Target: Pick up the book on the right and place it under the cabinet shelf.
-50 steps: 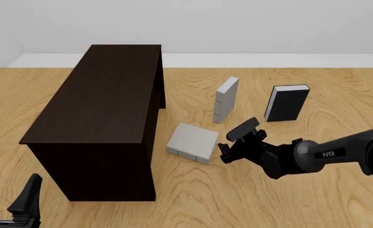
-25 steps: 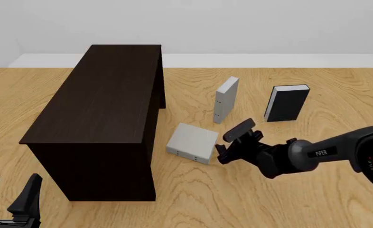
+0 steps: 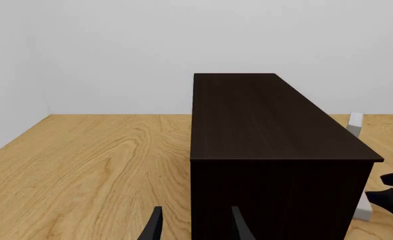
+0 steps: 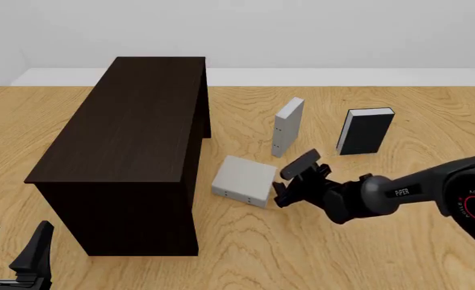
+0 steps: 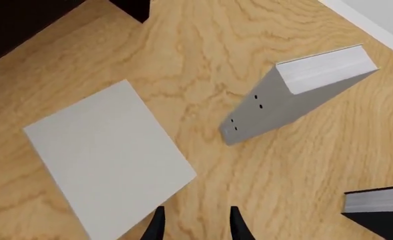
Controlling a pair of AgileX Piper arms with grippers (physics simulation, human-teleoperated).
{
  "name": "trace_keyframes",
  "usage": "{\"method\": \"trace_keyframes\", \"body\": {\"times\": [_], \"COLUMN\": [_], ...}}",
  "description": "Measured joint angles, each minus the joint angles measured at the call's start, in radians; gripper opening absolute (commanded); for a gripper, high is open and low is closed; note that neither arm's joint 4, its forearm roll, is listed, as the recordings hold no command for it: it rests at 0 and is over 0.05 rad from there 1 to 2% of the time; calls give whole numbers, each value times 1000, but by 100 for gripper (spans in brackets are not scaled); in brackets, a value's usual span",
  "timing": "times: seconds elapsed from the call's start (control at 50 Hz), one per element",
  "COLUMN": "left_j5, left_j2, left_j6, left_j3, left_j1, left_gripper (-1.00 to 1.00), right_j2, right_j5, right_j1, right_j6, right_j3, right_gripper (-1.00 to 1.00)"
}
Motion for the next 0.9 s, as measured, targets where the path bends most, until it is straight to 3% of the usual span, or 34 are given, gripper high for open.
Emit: {"method": "trace_keyframes", "body": {"times": [0.5,0.9], "left_j5": [0,0], "left_j2": [0,0], "left_j6": [0,0], "left_j3": [0,0], "left_j1": [0,0], "left_gripper": [100,100], "right_j2": [38,62], "right_j5": [25,59], "right_j1": [34,68], "right_j6": [-23,-11], "right_j3": [-70,-131], "right_gripper": [100,100]}}
